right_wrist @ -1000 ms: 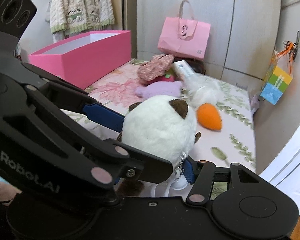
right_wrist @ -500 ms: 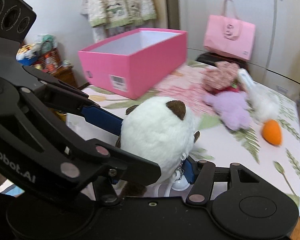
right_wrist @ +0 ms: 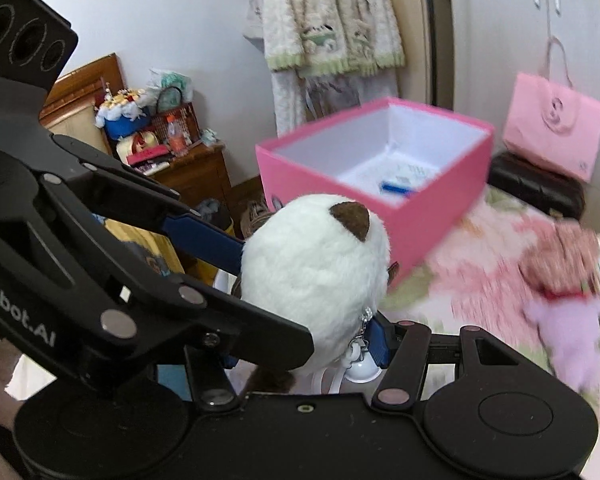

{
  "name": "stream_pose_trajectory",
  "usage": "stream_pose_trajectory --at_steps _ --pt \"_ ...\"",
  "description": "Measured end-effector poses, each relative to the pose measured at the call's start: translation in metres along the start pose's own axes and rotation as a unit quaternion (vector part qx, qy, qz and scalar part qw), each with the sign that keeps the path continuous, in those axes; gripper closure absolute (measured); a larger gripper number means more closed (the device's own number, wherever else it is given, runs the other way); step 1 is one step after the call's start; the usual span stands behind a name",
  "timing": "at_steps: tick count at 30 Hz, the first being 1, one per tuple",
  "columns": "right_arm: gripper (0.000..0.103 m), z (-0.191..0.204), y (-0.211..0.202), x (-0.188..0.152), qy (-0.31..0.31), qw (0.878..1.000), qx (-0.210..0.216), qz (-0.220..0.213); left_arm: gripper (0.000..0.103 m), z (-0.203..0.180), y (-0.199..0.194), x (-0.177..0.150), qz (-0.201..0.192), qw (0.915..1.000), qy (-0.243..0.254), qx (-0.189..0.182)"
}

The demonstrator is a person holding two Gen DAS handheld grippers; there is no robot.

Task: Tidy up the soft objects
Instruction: 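Lift and carry the white plush with the right gripper over the shoebox, then open the right gripper to release the plush into the shoebox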

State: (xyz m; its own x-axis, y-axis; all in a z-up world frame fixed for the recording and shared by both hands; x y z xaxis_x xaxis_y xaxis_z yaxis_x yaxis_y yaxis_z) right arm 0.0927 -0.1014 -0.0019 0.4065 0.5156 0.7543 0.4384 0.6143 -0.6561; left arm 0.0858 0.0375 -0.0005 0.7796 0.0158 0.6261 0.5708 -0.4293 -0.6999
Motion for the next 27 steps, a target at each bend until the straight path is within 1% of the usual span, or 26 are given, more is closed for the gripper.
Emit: stream_pose_trajectory --at_steps 7,12,14,18,22,23,24,27 --pt "0.040 -0.021 0.024 0.055 -0.015 0.999 0.000 -0.028 0.039 0.027 -0.006 0.049 -0.049 0.9987 0.006 0.013" --pt "0.040 -0.046 0.050 0.086 -0.018 0.999 -0.016 -0.039 0.038 0.052 0.009 0.088 -0.065 0.9979 0.006 0.006" --pt "0.039 -0.061 0.065 0.098 -0.022 0.999 -0.011 -0.042 0.038 0.063 0.019 0.104 -0.073 0.9973 0.003 0.010" --pt "0.039 -0.094 0.102 0.119 -0.004 1.000 0.005 -0.031 0.038 0.094 0.048 0.137 -0.068 0.9974 -0.022 0.008" --pt "0.039 -0.116 0.138 0.134 -0.001 1.000 0.010 -0.013 0.038 0.122 0.073 0.163 -0.072 0.9969 -0.031 0.008" --pt "0.039 -0.121 0.146 0.137 -0.003 1.000 0.007 -0.009 0.038 0.128 0.080 0.168 -0.072 0.9966 -0.041 0.007" --pt "0.039 -0.127 0.155 0.140 0.002 1.000 0.005 -0.008 0.038 0.135 0.087 0.174 -0.073 0.9961 -0.050 0.009" --pt "0.039 -0.147 0.183 0.147 0.023 0.999 0.020 0.007 0.038 0.150 0.107 0.188 -0.069 0.9951 -0.068 0.021"
Point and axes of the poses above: each gripper's, at about its wrist camera, not at the fingertips, and y roughly the way its jaws point, z to its left, x to its top, the point moved 4 cm from there along y, roughly the way its jaws point, and after that the axes turned 8 degrees about -y, right-handed, at the moved point
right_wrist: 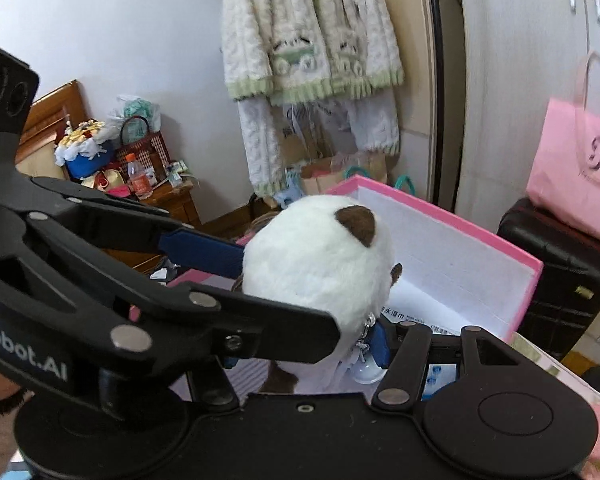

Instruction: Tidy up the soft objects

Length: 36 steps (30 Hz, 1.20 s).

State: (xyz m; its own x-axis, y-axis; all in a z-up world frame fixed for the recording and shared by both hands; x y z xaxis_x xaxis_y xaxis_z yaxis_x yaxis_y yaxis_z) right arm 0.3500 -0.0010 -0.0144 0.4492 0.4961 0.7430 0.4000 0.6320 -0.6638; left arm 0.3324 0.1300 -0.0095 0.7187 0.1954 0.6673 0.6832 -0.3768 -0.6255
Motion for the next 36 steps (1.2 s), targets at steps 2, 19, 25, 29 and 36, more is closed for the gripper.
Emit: stream_pose_trajectory --at_steps 2,19,25,29,36 --pt "0.039 -0.009 0.015 0.001 0.010 1.000 0.013 0.012 0.038 0.008 0.013 0.006 0.006 0.9999 -0.011 0.007" --pt "0.020 -0.026 0.032 0.002 -0.002 0.998 -0.009 0.057 0.032 0.018 0.010 -0.003 -0.035 0.9959 -0.023 0.080" --pt "0.020 -0.010 -0.002 -0.012 -0.013 0.999 -0.005 0.038 0.031 -0.004 -0.040 -0.028 -0.085 0.9918 0.016 0.094" --pt "0.020 0.008 -0.034 -0.024 -0.026 0.999 -0.014 0.025 0.031 -0.015 -0.068 -0.039 -0.092 0.9918 0.031 0.083" --pt "0.020 0.039 -0.095 -0.034 -0.050 0.998 -0.039 0.004 0.029 -0.036 -0.106 -0.060 -0.103 0.9907 0.060 0.066"
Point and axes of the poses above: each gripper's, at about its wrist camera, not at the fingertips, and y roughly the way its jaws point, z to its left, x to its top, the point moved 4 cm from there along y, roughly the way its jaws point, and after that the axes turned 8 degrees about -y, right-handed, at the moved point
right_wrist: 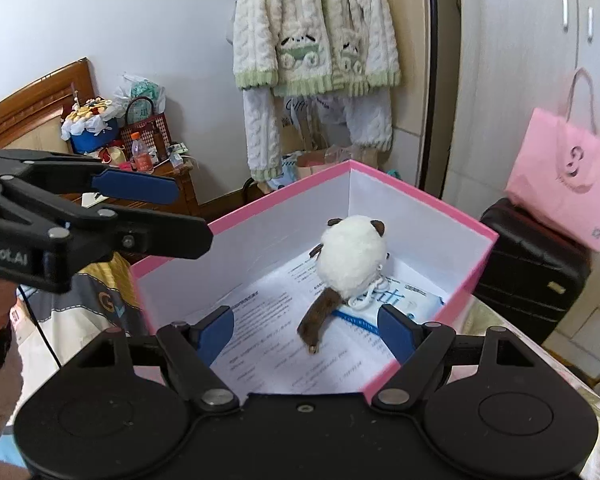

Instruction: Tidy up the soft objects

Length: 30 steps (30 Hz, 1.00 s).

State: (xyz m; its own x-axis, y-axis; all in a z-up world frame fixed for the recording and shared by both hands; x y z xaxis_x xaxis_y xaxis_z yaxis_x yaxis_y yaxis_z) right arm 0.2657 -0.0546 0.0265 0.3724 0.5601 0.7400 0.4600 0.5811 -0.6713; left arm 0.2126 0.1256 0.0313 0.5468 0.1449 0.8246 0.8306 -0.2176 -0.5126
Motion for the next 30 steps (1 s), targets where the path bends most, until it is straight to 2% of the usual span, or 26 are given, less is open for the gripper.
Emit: stream_pose_trajectory --at_steps 5,12,22,26,30 --pt "0.020 0.021 -0.045 -0.008 -0.014 1.000 -0.006 -0.022 0.022 -0.019 -0.035 -0.011 -0.015 0.9994 0.023 -0.019" --pt "0.020 0.039 -0.086 -0.027 -0.012 0.999 -0.032 -0.024 0.016 -0.049 -0.069 -0.026 -0.031 0.9963 0.064 -0.049" --pt "0.020 0.045 -0.138 -0.068 0.025 0.998 -0.045 -0.042 0.013 -0.087 -0.090 -0.060 0.004 0.9887 0.109 -0.103" --pt "0.020 0.043 -0.162 -0.094 0.041 0.996 -0.066 -0.053 0.011 -0.105 -0.090 -0.073 0.011 0.9837 0.136 -0.117" --pt "0.020 0.039 -0.183 -0.127 0.056 0.993 -0.092 -0.057 0.010 -0.124 -0.080 -0.088 0.035 0.9764 0.162 -0.138"
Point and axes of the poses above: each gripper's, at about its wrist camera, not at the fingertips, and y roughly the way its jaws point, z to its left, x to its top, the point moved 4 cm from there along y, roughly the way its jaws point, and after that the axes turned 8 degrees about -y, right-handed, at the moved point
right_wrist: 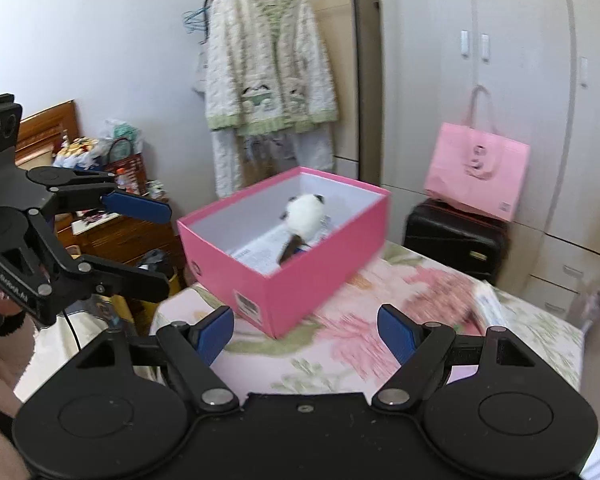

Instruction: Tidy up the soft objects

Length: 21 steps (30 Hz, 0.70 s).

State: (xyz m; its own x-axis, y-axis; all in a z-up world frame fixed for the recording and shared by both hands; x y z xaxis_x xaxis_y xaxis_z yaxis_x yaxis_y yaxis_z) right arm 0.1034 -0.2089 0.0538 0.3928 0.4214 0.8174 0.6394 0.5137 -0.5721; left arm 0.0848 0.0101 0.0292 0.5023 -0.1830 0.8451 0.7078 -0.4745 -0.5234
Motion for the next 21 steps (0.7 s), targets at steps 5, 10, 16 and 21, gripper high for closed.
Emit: stream_pose_trajectory --at_steps 5,10,16,21 --pt "0.020 -0.017 -0.017 -0.035 0.017 0.999 -0.033 0.008 0.010 -0.015 0.025 -0.007 0.030 0.9990 0.007 -0.034" --pt "0.020 -0.031 -0.021 -0.065 0.025 0.998 -0.061 0.016 0.010 -0.024 0.053 -0.011 0.047 0.9970 0.006 -0.062" --pt "0.020 -0.049 -0.013 -0.086 0.033 0.997 -0.062 0.011 0.010 -0.028 0.086 -0.016 0.060 0.9955 -0.004 -0.073" --pt "0.020 -0.056 0.014 -0.097 0.024 0.998 -0.055 0.019 0.010 -0.029 0.118 -0.018 0.071 0.9946 -0.021 -0.073"
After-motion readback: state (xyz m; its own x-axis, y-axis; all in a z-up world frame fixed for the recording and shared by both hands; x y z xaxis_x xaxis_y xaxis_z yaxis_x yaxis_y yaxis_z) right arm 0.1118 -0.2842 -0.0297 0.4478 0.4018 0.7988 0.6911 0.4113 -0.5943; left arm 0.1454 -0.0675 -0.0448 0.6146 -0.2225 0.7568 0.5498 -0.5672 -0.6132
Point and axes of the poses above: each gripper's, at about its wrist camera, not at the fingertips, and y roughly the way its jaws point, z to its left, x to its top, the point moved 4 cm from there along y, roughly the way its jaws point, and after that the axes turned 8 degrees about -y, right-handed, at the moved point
